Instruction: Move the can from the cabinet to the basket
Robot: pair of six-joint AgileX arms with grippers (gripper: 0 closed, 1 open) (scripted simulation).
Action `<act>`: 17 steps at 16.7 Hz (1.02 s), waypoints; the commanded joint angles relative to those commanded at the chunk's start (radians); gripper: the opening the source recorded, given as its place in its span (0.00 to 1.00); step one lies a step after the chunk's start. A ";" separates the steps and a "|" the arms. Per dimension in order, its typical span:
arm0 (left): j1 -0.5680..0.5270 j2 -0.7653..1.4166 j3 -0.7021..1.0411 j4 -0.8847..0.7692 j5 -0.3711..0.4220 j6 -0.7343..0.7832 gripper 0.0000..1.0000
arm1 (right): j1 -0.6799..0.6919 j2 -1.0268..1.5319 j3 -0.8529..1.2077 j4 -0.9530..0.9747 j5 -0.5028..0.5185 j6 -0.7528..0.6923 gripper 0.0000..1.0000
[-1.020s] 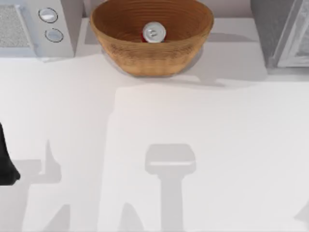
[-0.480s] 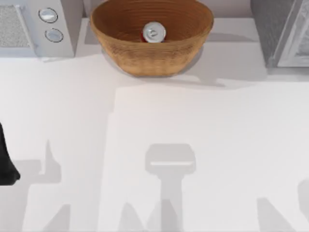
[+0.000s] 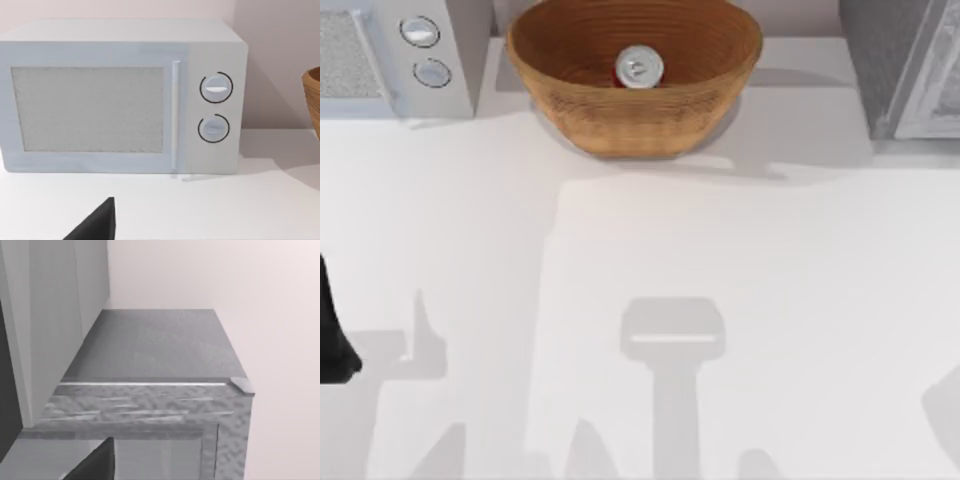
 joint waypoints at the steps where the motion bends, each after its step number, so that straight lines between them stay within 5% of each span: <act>1: 0.000 0.000 0.000 0.000 0.000 0.000 1.00 | -0.004 0.002 0.001 0.003 -0.001 0.000 1.00; 5: 0.000 0.000 0.000 0.000 0.000 0.000 1.00 | 0.057 0.004 0.014 0.001 0.059 -0.002 1.00; 8: 0.000 0.000 0.000 0.000 0.000 0.000 1.00 | 0.207 0.007 0.031 -0.005 0.211 -0.006 1.00; 17: 0.000 0.000 0.000 0.000 0.000 0.000 1.00 | 1.030 -0.003 0.029 -0.043 1.033 -0.010 1.00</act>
